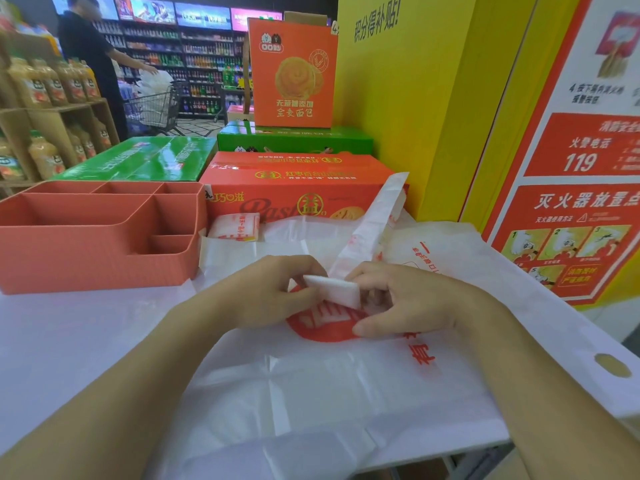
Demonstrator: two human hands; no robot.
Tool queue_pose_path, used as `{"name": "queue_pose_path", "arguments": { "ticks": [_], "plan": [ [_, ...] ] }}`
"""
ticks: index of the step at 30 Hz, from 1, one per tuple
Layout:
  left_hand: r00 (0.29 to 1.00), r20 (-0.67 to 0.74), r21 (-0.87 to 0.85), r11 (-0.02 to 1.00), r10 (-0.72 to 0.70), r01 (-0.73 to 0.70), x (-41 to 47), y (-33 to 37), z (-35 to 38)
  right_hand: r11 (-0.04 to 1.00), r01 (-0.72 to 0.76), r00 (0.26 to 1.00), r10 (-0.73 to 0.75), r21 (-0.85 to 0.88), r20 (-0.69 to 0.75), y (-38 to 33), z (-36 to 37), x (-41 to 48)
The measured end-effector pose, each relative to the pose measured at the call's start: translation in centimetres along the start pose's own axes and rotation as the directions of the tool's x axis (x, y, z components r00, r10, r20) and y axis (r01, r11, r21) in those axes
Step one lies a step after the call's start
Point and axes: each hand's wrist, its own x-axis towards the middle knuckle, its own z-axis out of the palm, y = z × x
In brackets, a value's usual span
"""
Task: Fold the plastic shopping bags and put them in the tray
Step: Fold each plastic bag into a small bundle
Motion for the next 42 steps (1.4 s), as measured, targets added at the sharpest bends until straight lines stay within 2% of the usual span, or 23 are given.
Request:
{"name": "queue_pose_path", "arguments": {
  "ticks": [6, 12, 16, 18, 23, 29, 32, 35, 39, 42],
  "plan": [
    [0.998, -0.057, -0.071, 0.997, 0.004, -0.008, 0.2, 0.1, 0.2, 0.998, 0.006, 0.992, 0.001, 0.055, -0.129, 0.1, 0.3, 0.3],
    [0.999, -0.021, -0.052, 0.998, -0.033, 0.032, 0.5, -0.5, 0.8, 0.991, -0.041, 0.99, 0.057, 0.127, -0.126, 0.1, -0.1, 0.2],
    [0.999, -0.036, -0.071, 0.997, -0.027, 0.025, 0.6, -0.5, 0.7, 0.959, 0.029, 0.945, 0.066, 0.283, -0.319, -1.1, 0.2, 0.1],
    [0.999, -0.032, -0.06, 0.998, -0.024, 0.022, 0.6, -0.3, 0.7, 0.933, 0.025, 0.928, 0.112, 0.359, -0.356, -1.4, 0.1, 0.1],
    [0.997, -0.07, -0.1, 0.994, -0.043, 0.036, 0.7, 0.2, 1.0, 0.971, -0.102, 0.934, 0.169, 0.217, -0.315, -1.0, 0.3, 0.6],
    [0.999, -0.042, -0.056, 0.998, 0.001, -0.003, 0.7, 0.4, 1.4, 0.975, -0.083, 0.907, 0.159, 0.204, -0.389, -0.2, 0.4, 1.0],
    [0.999, -0.037, -0.043, 0.999, 0.018, -0.02, 0.7, 0.4, 1.5, 0.977, -0.129, 0.923, 0.182, 0.172, -0.339, -0.1, 0.4, 0.9],
    [0.999, -0.036, -0.019, 1.0, -0.003, 0.002, 0.8, 0.5, 1.7, 0.978, -0.192, 0.933, 0.209, 0.085, -0.293, 0.0, 0.3, 0.8],
    [0.997, -0.048, -0.002, 0.998, -0.06, 0.06, 1.1, 0.6, 1.8, 0.983, -0.152, 0.916, 0.181, 0.107, -0.358, -0.1, 0.1, 0.8],
    [0.992, -0.079, -0.005, 0.995, -0.102, 0.102, 1.2, 0.6, 2.0, 0.983, -0.173, 0.916, 0.186, 0.067, -0.355, 0.2, 0.1, 0.9]
  ]
}}
